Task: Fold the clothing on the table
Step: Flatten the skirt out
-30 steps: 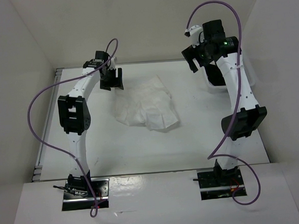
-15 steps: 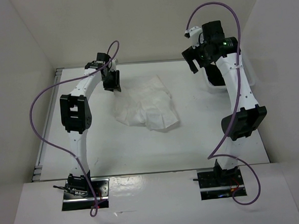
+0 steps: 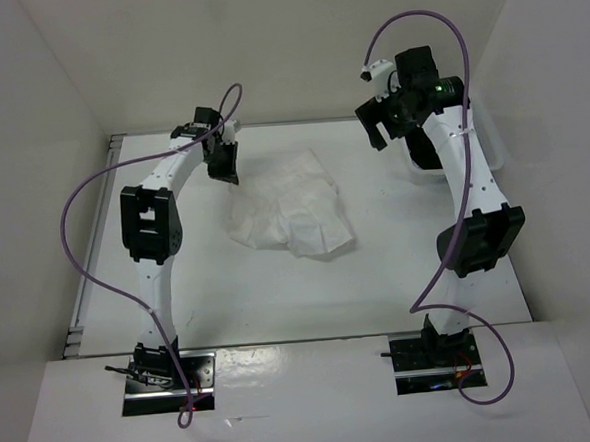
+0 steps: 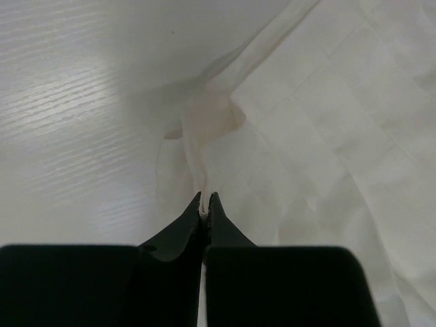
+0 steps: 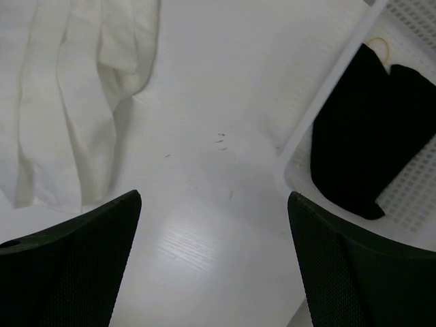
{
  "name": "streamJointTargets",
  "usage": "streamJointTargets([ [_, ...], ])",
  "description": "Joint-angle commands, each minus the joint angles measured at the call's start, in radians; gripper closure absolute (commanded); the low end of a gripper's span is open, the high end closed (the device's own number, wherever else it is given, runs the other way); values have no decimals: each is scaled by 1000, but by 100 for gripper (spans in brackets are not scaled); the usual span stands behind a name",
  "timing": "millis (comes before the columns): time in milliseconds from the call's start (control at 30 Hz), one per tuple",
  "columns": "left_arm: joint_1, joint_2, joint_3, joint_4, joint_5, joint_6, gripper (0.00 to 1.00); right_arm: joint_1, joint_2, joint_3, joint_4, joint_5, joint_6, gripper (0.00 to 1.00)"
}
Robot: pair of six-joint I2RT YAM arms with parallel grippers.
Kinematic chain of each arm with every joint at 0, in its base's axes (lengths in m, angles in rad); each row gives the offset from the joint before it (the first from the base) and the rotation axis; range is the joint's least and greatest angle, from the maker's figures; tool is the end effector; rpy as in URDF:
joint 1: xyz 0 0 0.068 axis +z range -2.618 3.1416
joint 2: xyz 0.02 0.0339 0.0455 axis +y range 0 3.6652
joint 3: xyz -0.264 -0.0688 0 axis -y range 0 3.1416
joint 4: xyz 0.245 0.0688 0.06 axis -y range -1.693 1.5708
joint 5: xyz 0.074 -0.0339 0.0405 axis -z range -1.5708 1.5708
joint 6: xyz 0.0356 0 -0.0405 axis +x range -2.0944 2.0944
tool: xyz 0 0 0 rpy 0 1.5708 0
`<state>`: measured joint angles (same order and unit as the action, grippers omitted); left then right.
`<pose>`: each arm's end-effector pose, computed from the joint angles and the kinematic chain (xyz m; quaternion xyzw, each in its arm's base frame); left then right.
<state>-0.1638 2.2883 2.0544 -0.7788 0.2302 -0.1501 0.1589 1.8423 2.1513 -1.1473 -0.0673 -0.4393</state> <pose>0.4953 -0.0901 0.2218 0.0382 0.9547 -0.1518 0.2530 0.3740 0.0624 0.4181 -0.2865 0.8882 -0.0189 0.3588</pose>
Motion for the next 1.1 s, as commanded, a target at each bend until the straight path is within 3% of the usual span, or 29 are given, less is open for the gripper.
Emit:
streamJointTargets([
  [0, -39, -41, -60, -2, 38, 76, 100, -4, 29, -40, 78, -132, 45, 8],
  [167, -77, -114, -163, 29, 17, 136, 100, -4, 137, -76, 284, -308, 137, 8],
  [300, -112, -161, -244, 50, 17, 170, 100, 39, 300, 87, 187, -341, 137, 8],
  [700, -281, -291, -430, 108, -66, 288, 99, 148, 226, -139, 299, -272, 146, 8],
  [1067, -292, -322, -496, 130, -91, 270, 99, 148, 225, -197, 350, -211, 155, 10],
])
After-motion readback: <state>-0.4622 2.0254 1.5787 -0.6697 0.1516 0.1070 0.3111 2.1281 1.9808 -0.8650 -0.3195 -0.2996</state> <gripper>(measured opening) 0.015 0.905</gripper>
